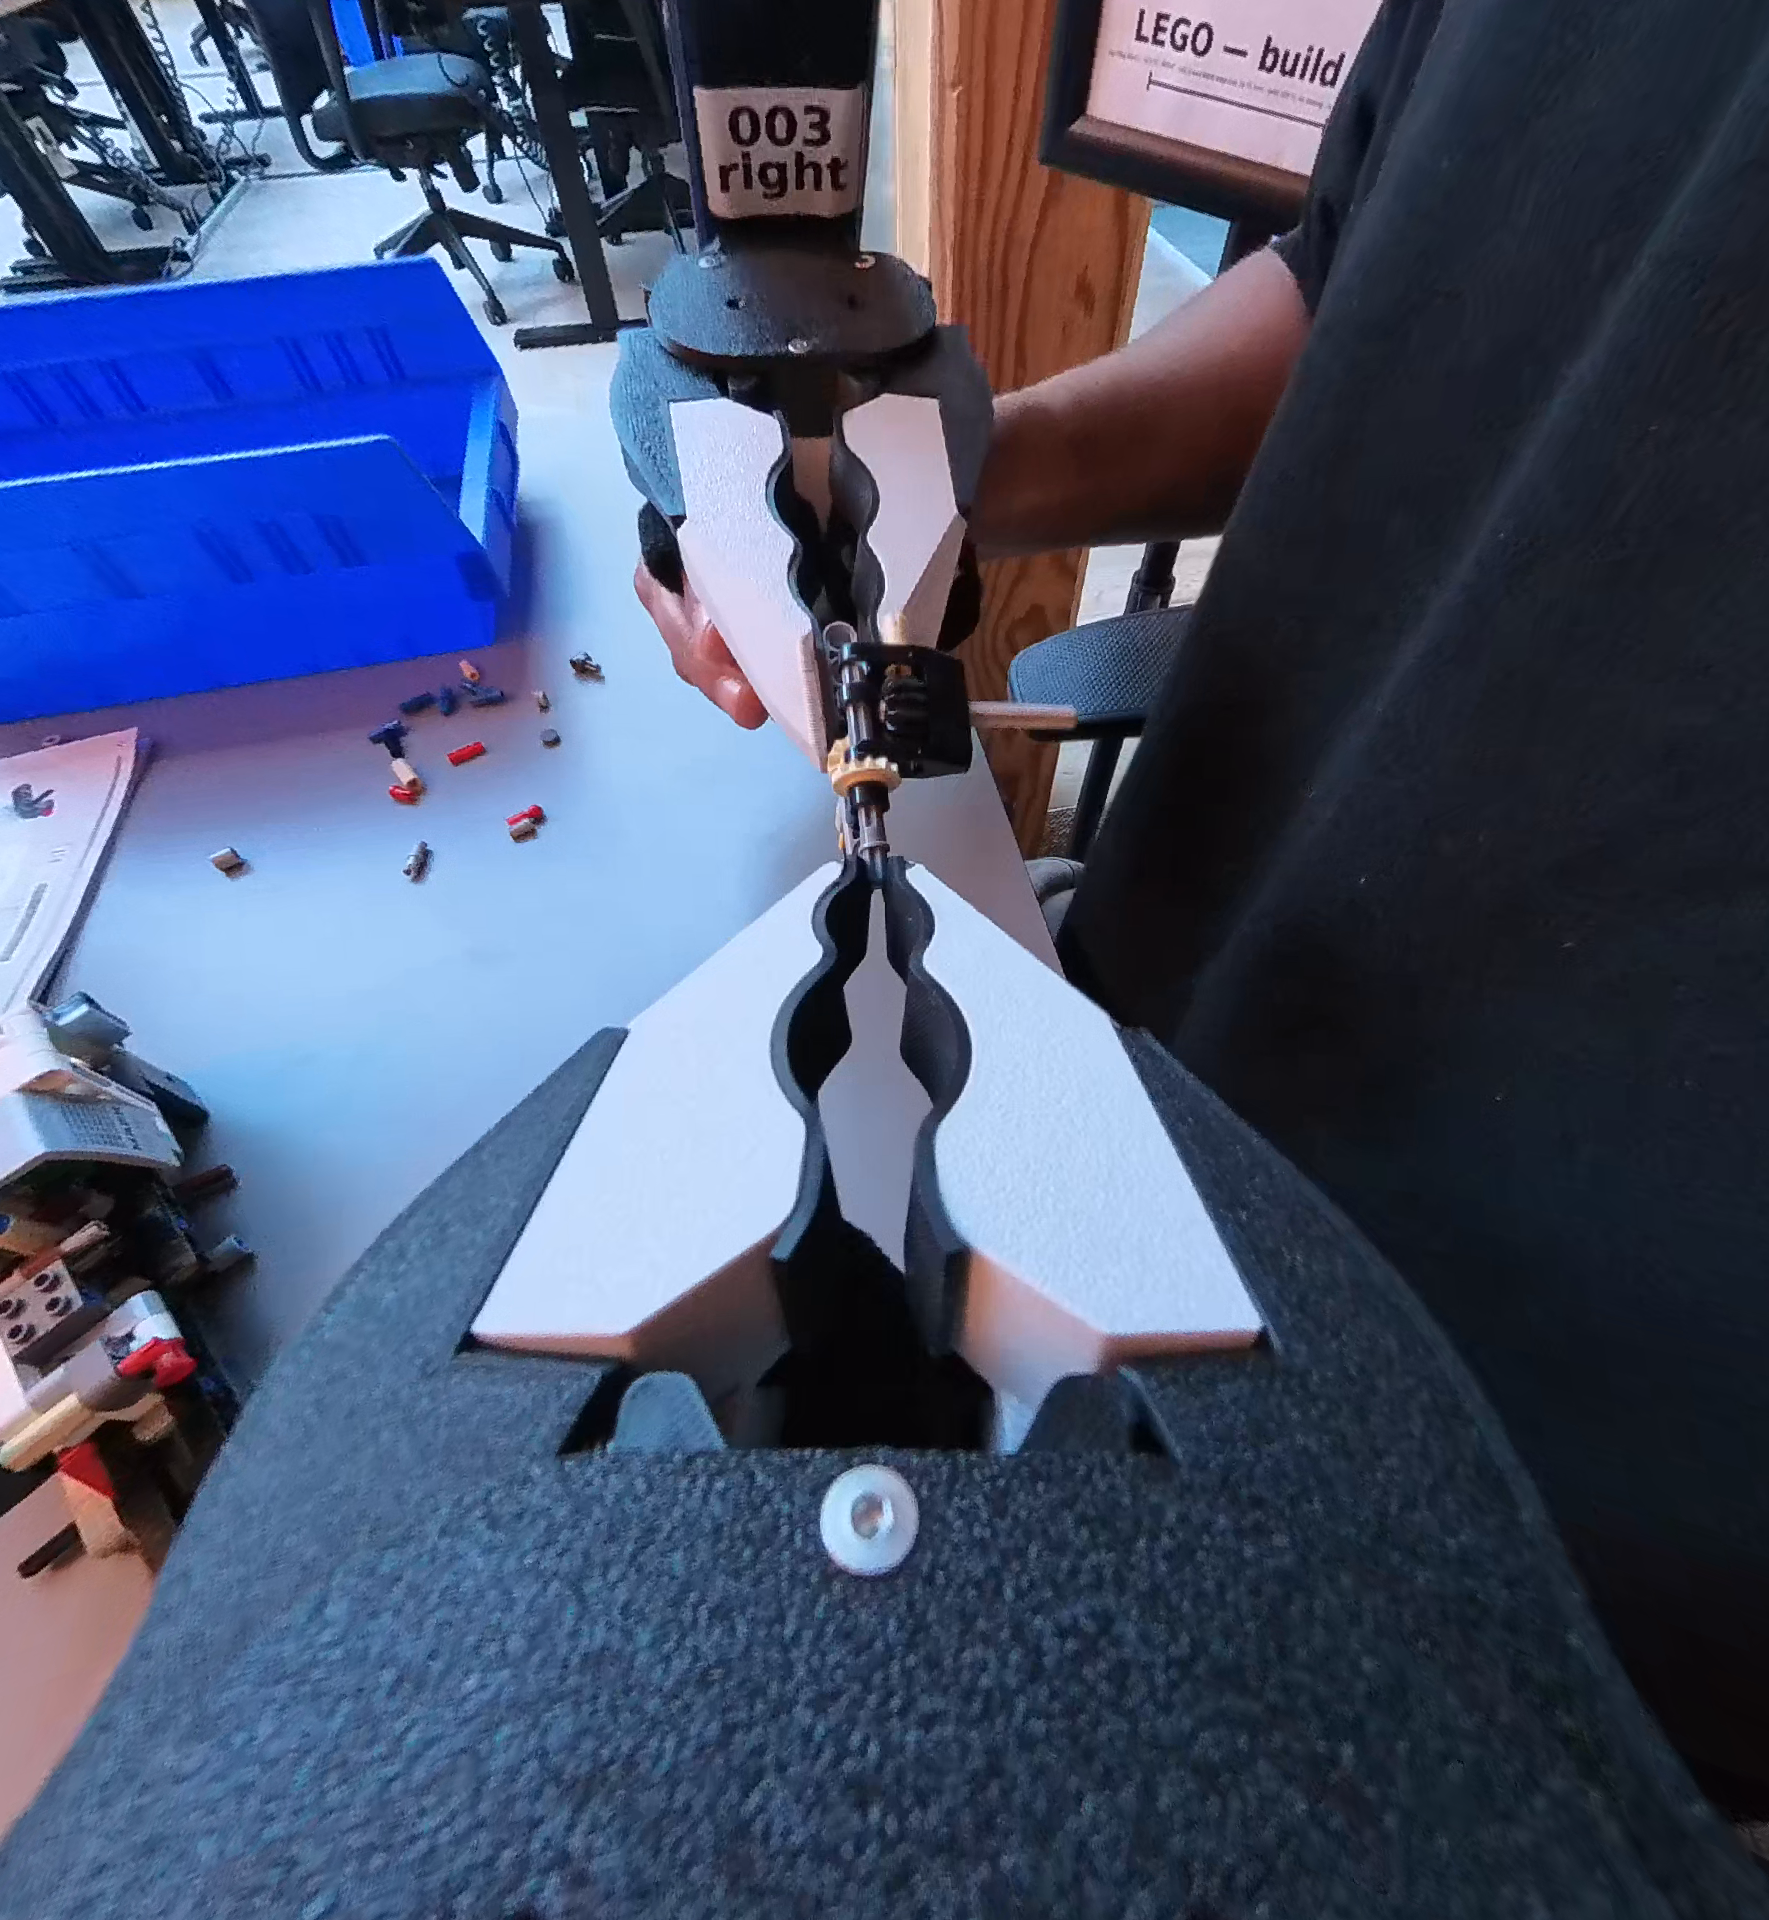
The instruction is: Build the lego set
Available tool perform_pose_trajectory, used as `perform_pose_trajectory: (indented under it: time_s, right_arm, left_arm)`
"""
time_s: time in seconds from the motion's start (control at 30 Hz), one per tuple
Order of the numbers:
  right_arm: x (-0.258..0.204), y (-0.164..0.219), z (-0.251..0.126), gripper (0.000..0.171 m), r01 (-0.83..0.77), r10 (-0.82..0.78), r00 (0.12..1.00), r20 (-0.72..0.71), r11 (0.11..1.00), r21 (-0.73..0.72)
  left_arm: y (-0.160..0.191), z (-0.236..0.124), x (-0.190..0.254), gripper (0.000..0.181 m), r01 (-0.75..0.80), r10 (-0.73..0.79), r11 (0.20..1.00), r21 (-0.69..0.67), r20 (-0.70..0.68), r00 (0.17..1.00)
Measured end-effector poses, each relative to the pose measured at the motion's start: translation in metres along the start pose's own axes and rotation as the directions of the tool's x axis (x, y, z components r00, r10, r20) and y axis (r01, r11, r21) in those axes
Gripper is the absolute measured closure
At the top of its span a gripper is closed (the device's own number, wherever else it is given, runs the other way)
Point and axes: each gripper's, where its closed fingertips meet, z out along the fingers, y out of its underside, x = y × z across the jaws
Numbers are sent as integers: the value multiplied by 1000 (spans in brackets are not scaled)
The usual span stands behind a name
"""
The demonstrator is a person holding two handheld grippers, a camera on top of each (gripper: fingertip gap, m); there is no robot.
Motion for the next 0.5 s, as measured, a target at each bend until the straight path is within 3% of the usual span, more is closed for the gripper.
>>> perform_pose_trajectory:
  time_s: [0.33, 0.37, 0.43, 0.5]
  right_arm:
    - [-2, 7, -2, 164, -86, 87, 996, 29, 996, -14]
    - [-2, 11, -2, 162, -112, 113, 993, 35, 993, -36]
    - [3, 21, -6, 141, -164, 166, 986, 21, 982, -89]
    - [9, 27, -17, 139, -213, 213, 977, -6, 969, -124]
  left_arm:
    - [2, 5, 1, 180, 19, -19, 1000, -10, 1, 1000]
    - [5, 6, 0, 180, 18, -18, 1000, -23, 10, 1000]
    - [11, 8, -3, 180, 8, -6, 999, -52, 36, 999]
    - [20, 10, -7, 180, -4, 10, 996, -92, 72, 997]
